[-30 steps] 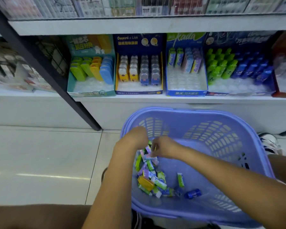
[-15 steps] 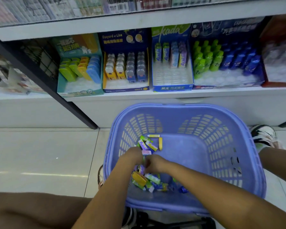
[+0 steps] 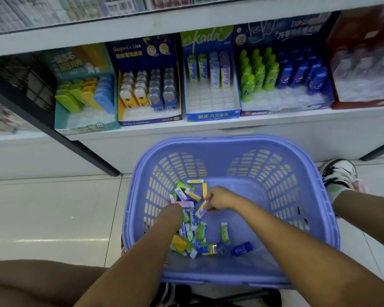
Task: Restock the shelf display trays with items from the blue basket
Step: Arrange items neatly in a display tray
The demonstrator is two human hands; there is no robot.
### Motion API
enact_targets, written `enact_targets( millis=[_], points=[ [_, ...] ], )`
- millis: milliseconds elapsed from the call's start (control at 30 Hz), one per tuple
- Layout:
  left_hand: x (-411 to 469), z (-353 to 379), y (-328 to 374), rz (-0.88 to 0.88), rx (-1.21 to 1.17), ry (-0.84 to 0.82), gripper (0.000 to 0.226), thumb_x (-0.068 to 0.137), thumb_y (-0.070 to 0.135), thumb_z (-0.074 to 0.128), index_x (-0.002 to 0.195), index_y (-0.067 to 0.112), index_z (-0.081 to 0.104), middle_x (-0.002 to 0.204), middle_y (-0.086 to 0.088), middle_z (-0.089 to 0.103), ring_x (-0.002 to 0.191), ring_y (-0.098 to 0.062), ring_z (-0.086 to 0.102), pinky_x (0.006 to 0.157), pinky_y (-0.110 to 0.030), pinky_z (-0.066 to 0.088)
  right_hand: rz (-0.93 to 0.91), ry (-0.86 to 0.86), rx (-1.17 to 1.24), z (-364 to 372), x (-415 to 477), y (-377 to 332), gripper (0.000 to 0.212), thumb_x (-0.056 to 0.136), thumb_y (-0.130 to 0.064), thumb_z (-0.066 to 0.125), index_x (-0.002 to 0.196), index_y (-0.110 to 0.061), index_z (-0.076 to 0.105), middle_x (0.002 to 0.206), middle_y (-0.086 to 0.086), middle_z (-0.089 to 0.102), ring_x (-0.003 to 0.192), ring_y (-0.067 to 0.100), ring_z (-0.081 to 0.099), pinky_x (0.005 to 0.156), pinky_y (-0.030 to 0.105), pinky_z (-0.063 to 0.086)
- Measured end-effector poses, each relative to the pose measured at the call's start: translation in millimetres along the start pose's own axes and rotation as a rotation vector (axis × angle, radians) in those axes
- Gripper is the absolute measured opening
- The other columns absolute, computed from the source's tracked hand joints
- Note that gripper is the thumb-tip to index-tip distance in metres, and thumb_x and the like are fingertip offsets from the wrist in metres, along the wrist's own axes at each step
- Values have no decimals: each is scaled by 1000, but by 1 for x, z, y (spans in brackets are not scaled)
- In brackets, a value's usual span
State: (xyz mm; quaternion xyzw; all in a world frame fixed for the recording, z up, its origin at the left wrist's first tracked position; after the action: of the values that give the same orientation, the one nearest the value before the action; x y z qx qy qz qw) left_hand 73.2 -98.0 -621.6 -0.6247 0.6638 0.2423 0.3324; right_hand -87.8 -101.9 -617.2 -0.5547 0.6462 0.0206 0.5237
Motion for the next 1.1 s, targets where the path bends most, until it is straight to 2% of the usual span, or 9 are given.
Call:
enact_targets(
  millis=[167, 233, 333, 500, 633, 733, 900, 967, 1100],
  points=[
    [-9, -9, -1, 31, -93, -2, 29, 93, 12, 49, 119, 0, 52, 116, -16, 62, 100, -24, 64, 80, -33, 51, -25, 18, 373, -35, -23, 3, 11, 86, -3, 65, 83, -9, 56, 67, 8, 58, 56, 11, 54, 56, 17, 48],
    [-17, -29, 0, 38, -180, -39, 7, 87, 9, 53, 88, 5, 57, 93, -20, 65, 76, -20, 66, 67, -34, 54, -77, -2, 421, -54, -37, -2, 6, 88, -5, 62, 94, -5, 60, 69, 7, 58, 60, 11, 54, 58, 17, 48],
    [-27, -67, 8, 115, -397, -77, 29, 81, 5, 54, 55, 13, 43, 41, -8, 47, 38, -12, 50, 42, -22, 41, -167, 27, 502, -85, -57, -10, 12, 90, -2, 59, 101, 0, 62, 75, 8, 59, 65, 12, 54, 64, 16, 49],
    [-62, -137, 29, 427, -1148, -134, 24, 94, 13, 50, 71, 13, 52, 62, -1, 55, 51, -9, 52, 52, -20, 50, -312, 248, 702, -137, -91, -28, 11, 88, 5, 57, 99, 3, 58, 69, 7, 64, 56, 9, 59, 58, 14, 52],
    [-78, -173, 33, 594, -1344, 204, 13, 86, 22, 67, 76, 14, 63, 57, 7, 52, 51, -8, 47, 54, -19, 48, -561, 626, 884, -177, -121, -51, 13, 84, 3, 62, 94, -5, 61, 74, 9, 67, 56, 6, 64, 61, 15, 53],
    [-83, -187, 34, 612, -1451, 397, 18, 80, 24, 73, 88, 9, 67, 69, 5, 63, 59, -6, 56, 68, -26, 52, -630, 829, 760, -196, -131, -63, 15, 84, -2, 65, 89, -16, 63, 83, 9, 65, 63, 5, 66, 64, 15, 52],
    [-89, -193, 43, 650, -1757, 398, 16, 83, 10, 69, 93, 2, 60, 93, -13, 69, 88, -22, 71, 74, -25, 57, -580, 1141, 327, -232, -118, -83, 16, 78, -9, 71, 90, -15, 63, 79, -5, 63, 69, 5, 59, 67, 9, 48],
    [-90, -194, 46, 680, -1796, 362, 18, 86, 7, 65, 99, -2, 56, 91, -16, 67, 84, -23, 72, 69, -24, 57, -561, 1138, 188, -247, -106, -92, 15, 78, -8, 72, 91, -8, 65, 78, -3, 63, 68, 6, 58, 64, 5, 44],
    [-88, -195, 44, 700, -1828, 328, 12, 87, 11, 65, 95, 4, 58, 89, -14, 71, 77, -20, 73, 64, -21, 55, -452, 1032, -77, -265, -81, -102, 19, 80, -10, 72, 97, -6, 67, 95, 9, 70, 82, 16, 61, 75, 22, 47]
  ],
)
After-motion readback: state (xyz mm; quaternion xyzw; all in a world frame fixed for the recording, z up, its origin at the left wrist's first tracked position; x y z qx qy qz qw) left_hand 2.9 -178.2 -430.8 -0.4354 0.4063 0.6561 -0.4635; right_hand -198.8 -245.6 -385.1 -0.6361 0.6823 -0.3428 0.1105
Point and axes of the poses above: each hand's wrist, its own x-axis towards the middle knuckle, its own z-axis out of the palm, y = z × x, the point moved 2 cm from there along x, towards the middle knuckle
